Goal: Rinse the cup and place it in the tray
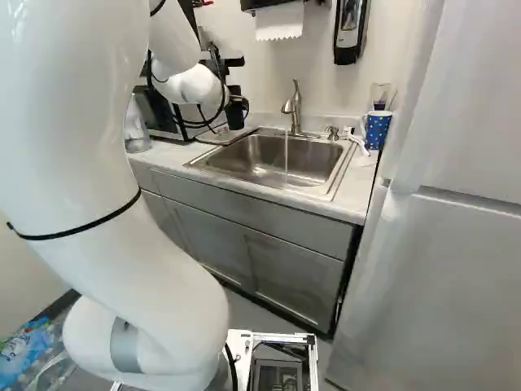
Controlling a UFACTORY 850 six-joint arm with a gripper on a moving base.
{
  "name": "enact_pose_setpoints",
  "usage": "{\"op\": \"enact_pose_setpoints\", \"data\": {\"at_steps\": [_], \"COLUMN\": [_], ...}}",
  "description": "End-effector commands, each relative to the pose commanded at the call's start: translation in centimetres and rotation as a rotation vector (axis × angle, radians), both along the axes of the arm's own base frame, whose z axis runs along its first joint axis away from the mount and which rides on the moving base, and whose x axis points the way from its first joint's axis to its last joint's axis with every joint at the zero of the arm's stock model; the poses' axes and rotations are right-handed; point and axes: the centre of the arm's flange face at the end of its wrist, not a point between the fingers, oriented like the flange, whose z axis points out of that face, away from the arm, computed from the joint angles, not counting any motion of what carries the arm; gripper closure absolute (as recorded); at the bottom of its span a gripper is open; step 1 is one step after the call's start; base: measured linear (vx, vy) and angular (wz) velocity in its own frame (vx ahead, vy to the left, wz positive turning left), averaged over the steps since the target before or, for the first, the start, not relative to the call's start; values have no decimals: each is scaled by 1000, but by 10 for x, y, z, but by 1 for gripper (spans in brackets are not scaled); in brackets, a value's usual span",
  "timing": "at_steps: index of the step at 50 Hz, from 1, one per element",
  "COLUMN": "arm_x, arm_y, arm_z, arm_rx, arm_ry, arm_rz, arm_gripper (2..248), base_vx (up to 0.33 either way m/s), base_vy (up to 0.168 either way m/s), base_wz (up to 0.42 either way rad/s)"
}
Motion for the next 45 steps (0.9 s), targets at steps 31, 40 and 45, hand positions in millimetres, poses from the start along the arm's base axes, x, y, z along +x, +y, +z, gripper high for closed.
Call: {"op": "enact_pose_setpoints", "data": {"at_steps": [31, 40, 45], "arm_x": [0, 0, 0], "arm_y": [0, 0, 0], "arm_z": [0, 0, 0], "arm_rx": [291, 380, 432], "arm_ry": [13, 17, 19], "arm_rz": [-103, -134, -152], "arm_gripper": [124, 124, 124], "base_vx": [0, 0, 0], "base_vy": [0, 0, 0], "base_wz": [0, 0, 0]}}
